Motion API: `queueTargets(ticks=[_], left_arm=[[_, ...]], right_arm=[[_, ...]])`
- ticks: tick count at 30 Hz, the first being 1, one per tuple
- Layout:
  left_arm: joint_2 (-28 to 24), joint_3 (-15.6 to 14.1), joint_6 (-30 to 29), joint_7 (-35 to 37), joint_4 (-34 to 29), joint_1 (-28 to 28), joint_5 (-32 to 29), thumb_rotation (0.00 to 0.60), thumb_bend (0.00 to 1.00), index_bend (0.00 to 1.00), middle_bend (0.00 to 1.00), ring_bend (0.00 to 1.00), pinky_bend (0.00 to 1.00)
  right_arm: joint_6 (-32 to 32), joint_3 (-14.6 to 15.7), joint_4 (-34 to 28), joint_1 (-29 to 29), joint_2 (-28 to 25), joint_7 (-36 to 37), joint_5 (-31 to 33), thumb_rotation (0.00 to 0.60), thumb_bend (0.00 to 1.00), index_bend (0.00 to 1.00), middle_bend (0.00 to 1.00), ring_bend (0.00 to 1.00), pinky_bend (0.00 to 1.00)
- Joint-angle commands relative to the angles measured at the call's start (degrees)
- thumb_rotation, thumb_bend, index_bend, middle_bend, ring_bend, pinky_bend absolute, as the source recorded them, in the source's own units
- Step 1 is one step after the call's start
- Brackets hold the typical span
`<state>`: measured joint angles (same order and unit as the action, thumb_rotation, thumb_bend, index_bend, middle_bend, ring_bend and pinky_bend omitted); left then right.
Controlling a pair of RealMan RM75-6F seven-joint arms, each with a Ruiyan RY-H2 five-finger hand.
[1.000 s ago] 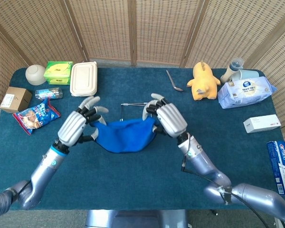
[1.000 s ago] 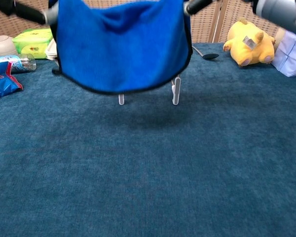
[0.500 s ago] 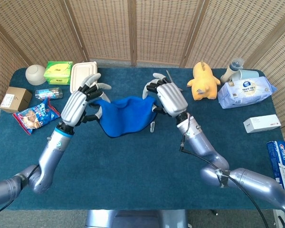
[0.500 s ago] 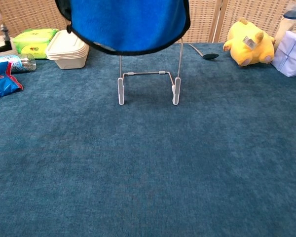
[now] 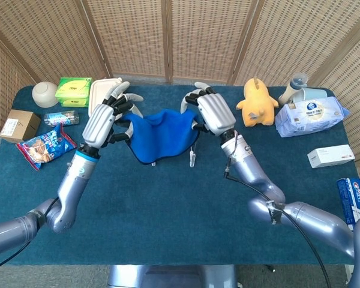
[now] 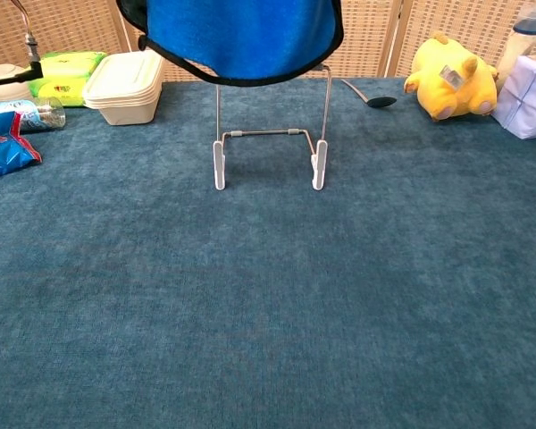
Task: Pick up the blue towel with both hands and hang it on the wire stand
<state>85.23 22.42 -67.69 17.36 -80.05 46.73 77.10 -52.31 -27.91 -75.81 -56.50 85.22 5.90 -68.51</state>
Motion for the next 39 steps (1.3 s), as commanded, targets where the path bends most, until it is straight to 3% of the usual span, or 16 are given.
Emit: queueTargets(ticks=[1, 14, 39], left_arm=[[1.53, 0.1, 1.08, 0.49, 2.48, 1.08, -0.9, 0.6, 0.62, 0.73, 0.31, 0.1, 0.0], [5.93, -1.13, 3.3, 3.2, 9.56, 2.93, -1.74, 0.6, 0.62, 0.72, 0.31, 0.1, 0.0], [8.63, -2.48, 4.22, 5.76, 16.09, 2.82, -2.32, 0.6, 0.62, 0.72, 0.31, 0.1, 0.0]], right_arm=[[0.9, 0.59, 2.9, -1.2, 1.52, 0.81, 0.84, 0.6, 0.48, 0.94, 0.48, 0.34, 0.17], [1.43, 2.78, 7.77, -1.9, 3.37, 1.98, 1.35, 0.6, 0.48, 0.94, 0.48, 0.34, 0.17], [1.49, 4.58, 10.55, -2.75, 5.65, 2.84, 1.03, 0.6, 0.48, 0.94, 0.48, 0.34, 0.17]])
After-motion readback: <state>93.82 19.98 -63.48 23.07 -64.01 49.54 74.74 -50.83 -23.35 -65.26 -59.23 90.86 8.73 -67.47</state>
